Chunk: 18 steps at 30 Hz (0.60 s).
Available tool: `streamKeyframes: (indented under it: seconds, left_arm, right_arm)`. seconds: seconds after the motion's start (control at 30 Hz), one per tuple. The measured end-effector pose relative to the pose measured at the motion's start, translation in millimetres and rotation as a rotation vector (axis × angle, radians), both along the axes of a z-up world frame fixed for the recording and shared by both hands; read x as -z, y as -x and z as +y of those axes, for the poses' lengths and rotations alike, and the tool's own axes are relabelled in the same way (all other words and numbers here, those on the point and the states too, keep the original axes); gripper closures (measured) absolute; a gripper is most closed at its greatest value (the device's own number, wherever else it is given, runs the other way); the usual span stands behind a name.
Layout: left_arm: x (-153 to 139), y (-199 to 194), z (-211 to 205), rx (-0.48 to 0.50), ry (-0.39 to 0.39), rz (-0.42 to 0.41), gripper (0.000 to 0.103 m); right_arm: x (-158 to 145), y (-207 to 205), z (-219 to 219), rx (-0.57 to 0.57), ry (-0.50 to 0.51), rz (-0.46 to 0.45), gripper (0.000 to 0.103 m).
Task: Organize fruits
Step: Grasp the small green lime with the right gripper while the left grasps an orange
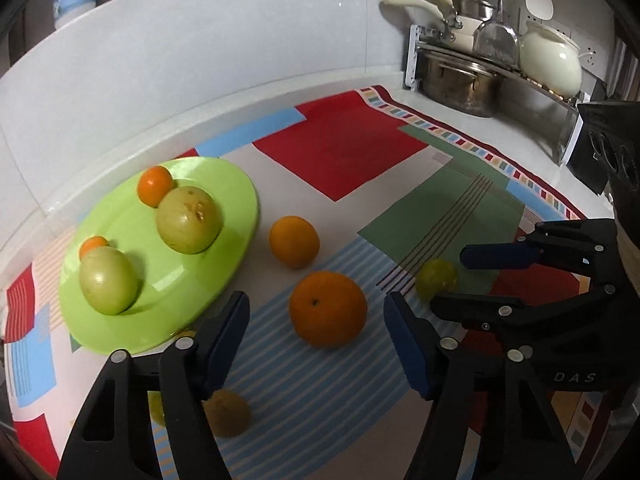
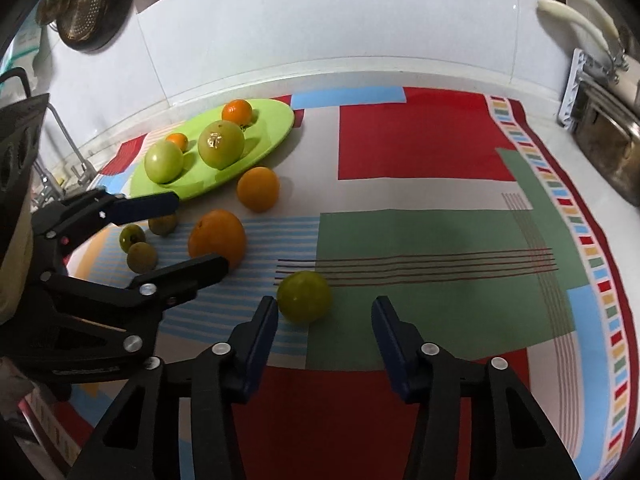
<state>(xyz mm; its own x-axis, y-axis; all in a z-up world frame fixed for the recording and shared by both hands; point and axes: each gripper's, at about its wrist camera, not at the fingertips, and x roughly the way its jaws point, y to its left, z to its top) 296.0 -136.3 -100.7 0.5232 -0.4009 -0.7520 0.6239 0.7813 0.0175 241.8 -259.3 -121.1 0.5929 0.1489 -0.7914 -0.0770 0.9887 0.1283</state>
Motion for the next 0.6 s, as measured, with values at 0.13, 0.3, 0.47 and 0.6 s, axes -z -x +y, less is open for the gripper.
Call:
streamKeyframes:
  seconds: [0.13, 0.3, 0.47, 0.6]
  left_arm:
    - [5.4, -6.0, -1.8, 0.002, 0.019, 0.036, 0.047]
    - [8.9, -8.6, -3.4, -0.012, 0.036, 0.072, 0.061]
    - [4.4, -2.4, 1.1, -0.034, 0.028, 0.061, 0.061]
    - [-3.5, 6.1, 8.8, -0.070, 0.028, 0.041, 0.061]
  right_arm:
    - [4.5, -5.4, -1.1, -0.011, -0.037, 0.014, 0.060]
    - [5.0, -8.5, 0.6, -0.029, -0.059, 0.011, 0.074]
    - [5.3, -7.2, -0.9, -0.021, -0.069, -0.002, 0.075]
    - [3.1, -4.5, 0.6, -0.026, -0.068, -0.018, 0.075]
